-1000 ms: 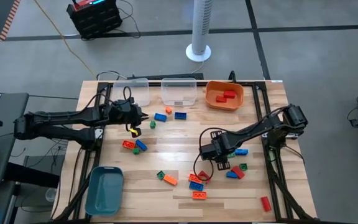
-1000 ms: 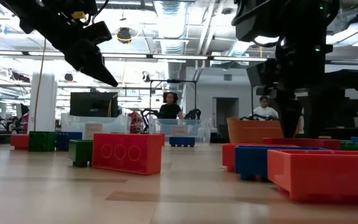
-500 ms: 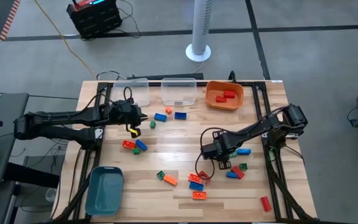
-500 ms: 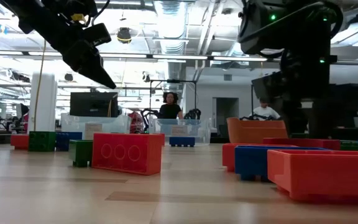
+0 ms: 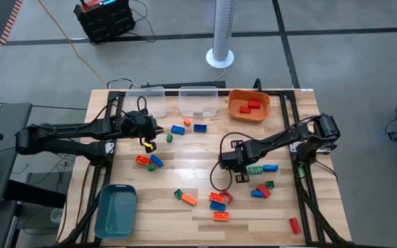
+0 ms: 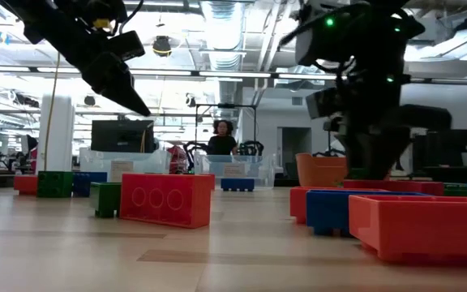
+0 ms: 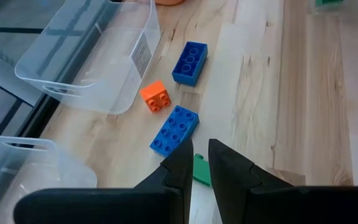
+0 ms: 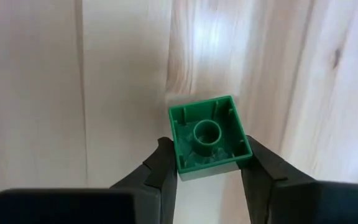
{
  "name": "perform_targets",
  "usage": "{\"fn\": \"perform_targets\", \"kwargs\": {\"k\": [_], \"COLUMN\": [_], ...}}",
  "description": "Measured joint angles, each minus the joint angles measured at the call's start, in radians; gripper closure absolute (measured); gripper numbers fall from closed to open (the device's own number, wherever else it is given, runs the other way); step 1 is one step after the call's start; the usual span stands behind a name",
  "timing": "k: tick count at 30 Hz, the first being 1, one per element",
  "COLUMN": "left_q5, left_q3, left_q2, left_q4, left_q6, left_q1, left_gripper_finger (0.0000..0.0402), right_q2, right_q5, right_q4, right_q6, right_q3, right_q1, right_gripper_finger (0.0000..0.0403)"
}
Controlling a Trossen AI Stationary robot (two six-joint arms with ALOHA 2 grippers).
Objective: Sort blocks
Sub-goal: Put the green game piece into the right transparent bin
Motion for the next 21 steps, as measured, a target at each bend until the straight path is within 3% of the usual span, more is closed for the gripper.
{"fn": "perform_targets", "kwargs": {"k": [6, 15, 21], "left_q5": [0.000, 0.000, 0.000], "left_q3": [0.000, 0.000, 0.000], "left_q2": [0.000, 0.000, 0.000], "left_q4": [-0.023, -0.021, -0.004], "left_q6": [-0.013, -0.017, -0.019], "left_q1": [0.000, 0.000, 0.000], "left_gripper_finger": [0.0356, 0.0356, 0.0356], "right_q2": [-0.018, -0.017, 0.003], "right_q5": [0.006, 0.008, 0.007], "right_q4": [0.091, 0.488, 0.536], "right_q6": [-0.019, -0.045, -0.120], "right_q3": [0.020, 0.021, 0.122], "right_q1": [-0.075, -0.265, -0.391], "right_gripper_finger": [0.0267, 0.0263, 0.0263]}}
